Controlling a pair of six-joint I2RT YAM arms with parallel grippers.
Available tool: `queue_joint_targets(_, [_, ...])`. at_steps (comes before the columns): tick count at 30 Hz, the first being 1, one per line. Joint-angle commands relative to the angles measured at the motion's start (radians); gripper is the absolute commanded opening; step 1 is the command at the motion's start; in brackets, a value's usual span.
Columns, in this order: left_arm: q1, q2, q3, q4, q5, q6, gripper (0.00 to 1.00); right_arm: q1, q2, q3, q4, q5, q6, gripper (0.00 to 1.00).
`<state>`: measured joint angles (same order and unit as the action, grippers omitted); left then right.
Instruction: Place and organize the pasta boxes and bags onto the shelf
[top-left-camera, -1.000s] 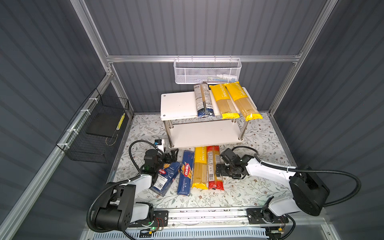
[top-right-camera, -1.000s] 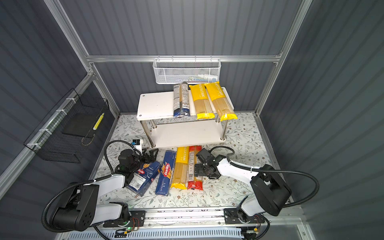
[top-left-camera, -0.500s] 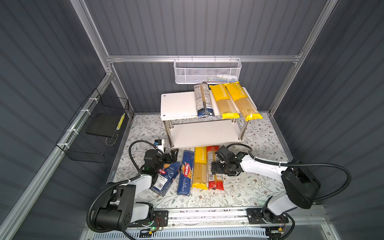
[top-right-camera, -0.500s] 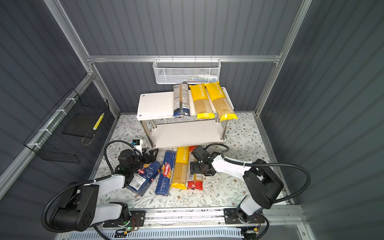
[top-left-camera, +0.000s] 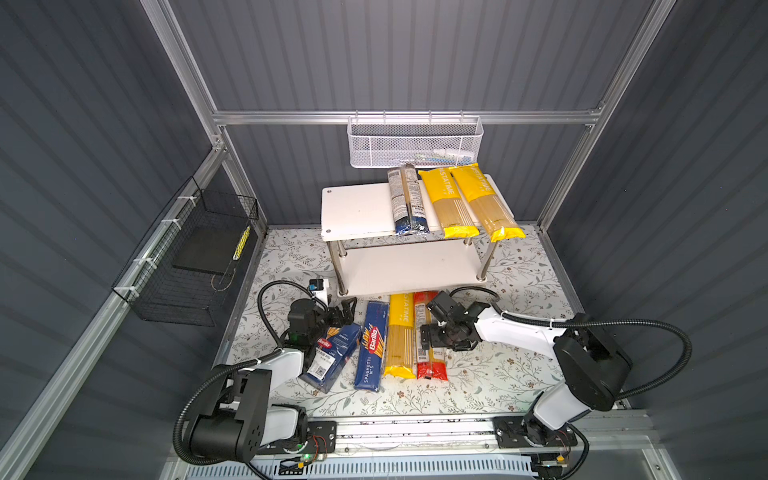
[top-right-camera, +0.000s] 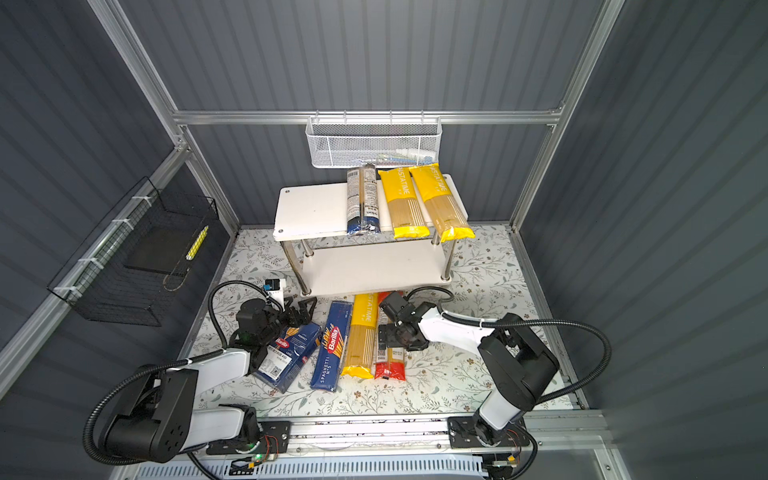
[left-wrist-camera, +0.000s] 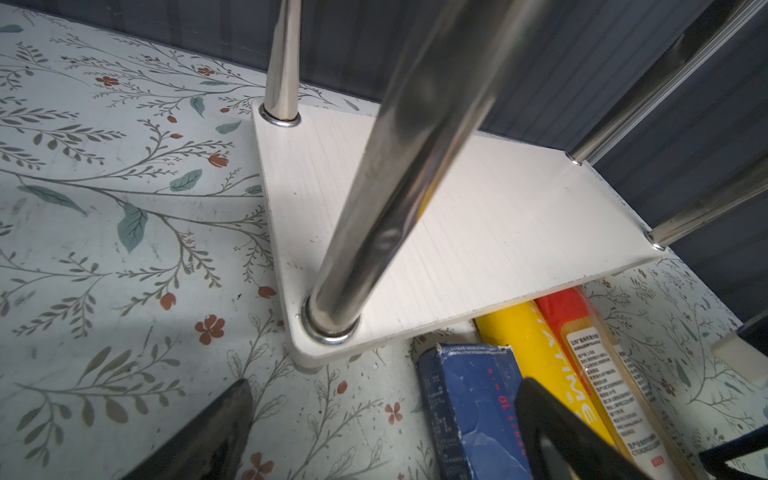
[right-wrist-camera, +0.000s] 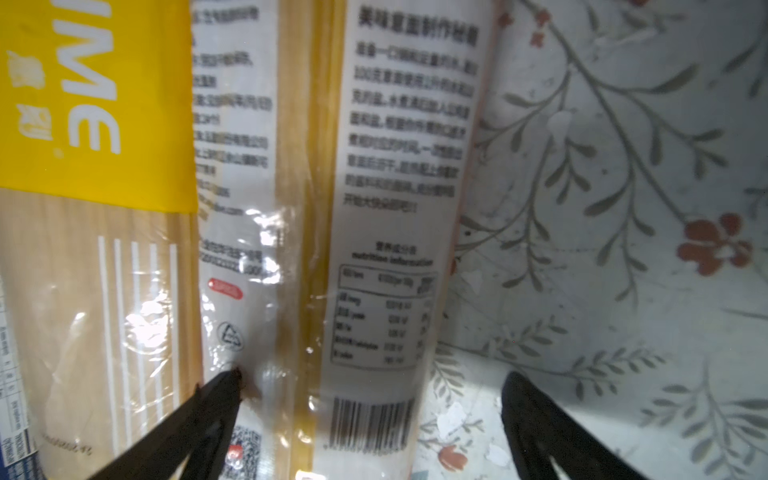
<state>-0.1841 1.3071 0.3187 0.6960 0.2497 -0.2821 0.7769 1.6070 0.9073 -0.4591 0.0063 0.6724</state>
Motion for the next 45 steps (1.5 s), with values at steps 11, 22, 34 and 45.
queue_joint_targets(11, [-0.008,0.011,-0.024,-0.079,0.009,-0.03,0.99,0.038,0.018,0.056,-0.033,0.028,-0.01,0.99])
queue_joint_targets(22, [-0.008,0.0,-0.03,-0.075,0.009,-0.029,0.99,0.056,0.076,0.099,-0.114,0.088,-0.028,0.99])
queue_joint_targets(34, [-0.008,0.0,-0.032,-0.075,0.009,-0.029,0.99,0.055,0.05,0.031,-0.095,0.086,-0.023,0.99])
queue_joint_targets(45, [-0.008,0.003,-0.03,-0.073,0.013,-0.029,0.99,0.036,-0.059,-0.039,-0.152,0.106,-0.071,0.99])
